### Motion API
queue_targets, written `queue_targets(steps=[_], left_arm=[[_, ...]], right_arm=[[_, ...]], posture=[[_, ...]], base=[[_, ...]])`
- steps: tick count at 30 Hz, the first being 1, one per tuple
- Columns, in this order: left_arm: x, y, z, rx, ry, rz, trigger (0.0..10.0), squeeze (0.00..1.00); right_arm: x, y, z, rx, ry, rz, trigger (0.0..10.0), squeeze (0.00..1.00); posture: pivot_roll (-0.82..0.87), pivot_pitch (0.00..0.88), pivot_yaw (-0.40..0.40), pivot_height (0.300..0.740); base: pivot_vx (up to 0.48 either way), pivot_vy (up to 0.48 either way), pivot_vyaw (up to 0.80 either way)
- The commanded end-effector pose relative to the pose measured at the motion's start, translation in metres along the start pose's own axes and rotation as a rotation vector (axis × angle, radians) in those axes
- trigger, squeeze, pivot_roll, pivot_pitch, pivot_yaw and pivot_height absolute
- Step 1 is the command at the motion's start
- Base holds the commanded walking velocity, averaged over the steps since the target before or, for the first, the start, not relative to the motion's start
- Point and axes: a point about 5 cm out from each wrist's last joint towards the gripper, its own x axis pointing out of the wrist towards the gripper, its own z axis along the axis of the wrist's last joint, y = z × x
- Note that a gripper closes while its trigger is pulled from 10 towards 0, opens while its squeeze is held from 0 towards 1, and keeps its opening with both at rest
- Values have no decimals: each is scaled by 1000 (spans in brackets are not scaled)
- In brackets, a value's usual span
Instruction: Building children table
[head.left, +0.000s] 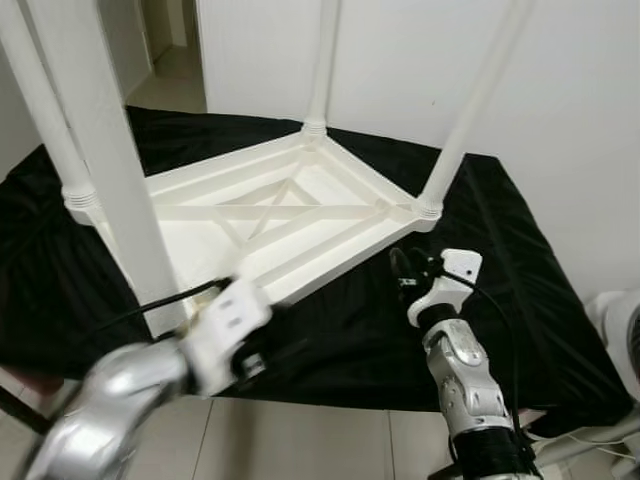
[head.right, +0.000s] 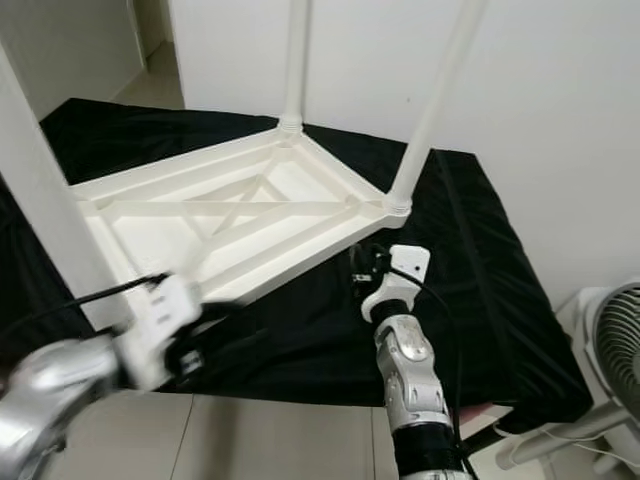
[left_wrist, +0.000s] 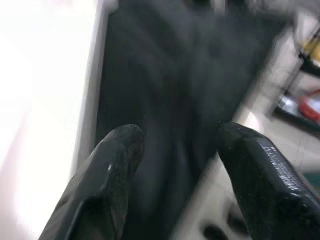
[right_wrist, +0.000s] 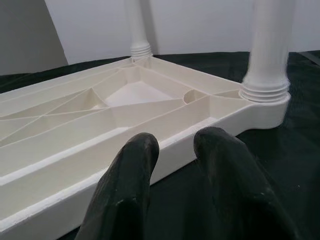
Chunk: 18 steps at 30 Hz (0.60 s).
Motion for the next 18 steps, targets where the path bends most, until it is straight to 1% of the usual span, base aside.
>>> queue_targets(steps=[1, 2, 3, 4, 7, 8, 9, 10, 11, 13, 14, 15, 16, 17, 18], left_arm=[[-1, -7, 5, 8, -18, -81, 10000, 0], [-8, -10, 1, -1, 10, -85, 10000, 0], [-16, -10, -2, -14, 27, -60, 10000, 0], [-16, -10, -2, -14, 27, -60, 10000, 0], [-33, -5, -6, -38, 55, 4, 10000, 0], [-42, 0, -8, -57, 71, 43, 10000, 0], [-42, 0, -8, -57, 71, 43, 10000, 0], [-57, 3, -13, -65, 112, 83, 10000, 0], [-67, 4, -15, -73, 143, 107, 10000, 0], [-83, 5, -17, -79, 199, 150, 10000, 0], [-92, 9, -17, -83, 223, 181, 10000, 0], [-92, 9, -17, -83, 223, 181, 10000, 0], [-98, 11, -17, -86, 238, 203, 10000, 0], [-98, 11, -17, -86, 238, 203, 10000, 0], [-103, 14, -17, -87, 249, 227, 10000, 0]], right_arm=[[1, 1, -2, 8, 2, 8, 10000, 0], [2, 3, -3, 8, 5, 18, 10000, 0], [4, 4, -3, 10, 7, 25, 10000, 0], [4, 4, -3, 10, 7, 25, 10000, 0], [5, 5, -4, 15, 8, 33, 10000, 0], [6, 6, -4, 17, 9, 35, 10000, 0], [6, 6, -4, 17, 9, 35, 10000, 0], [6, 7, -6, 19, 12, 40, 10000, 0], [6, 7, -7, 21, 14, 44, 10000, 0], [7, 10, -9, 24, 19, 54, 10000, 0], [8, 10, -9, 26, 20, 57, 10000, 0], [8, 10, -9, 26, 20, 57, 10000, 0], [8, 11, -10, 27, 20, 59, 10000, 0], [8, 11, -10, 27, 20, 59, 10000, 0], [9, 12, -10, 28, 20, 60, 10000, 0]], posture=[[47, 13, -119, 740], [57, 14, -121, 740], [64, 13, -123, 740], [64, 13, -123, 740], [76, 13, -125, 740], [76, 13, -125, 740], [76, 13, -125, 740], [103, 14, -131, 740], [103, 14, -131, 740], [112, 15, -131, 740], [123, 19, -133, 740], [123, 19, -133, 740], [123, 19, -133, 740], [123, 19, -133, 740], [126, 22, -134, 740]], base=[[0, 0, 0], [0, 0, 0], [0, 0, 0], [0, 0, 0], [0, 0, 0], [0, 0, 0], [0, 0, 0], [0, 0, 0], [0, 0, 0], [0, 0, 0], [0, 0, 0], [0, 0, 0], [0, 0, 0], [0, 0, 0], [0, 0, 0]])
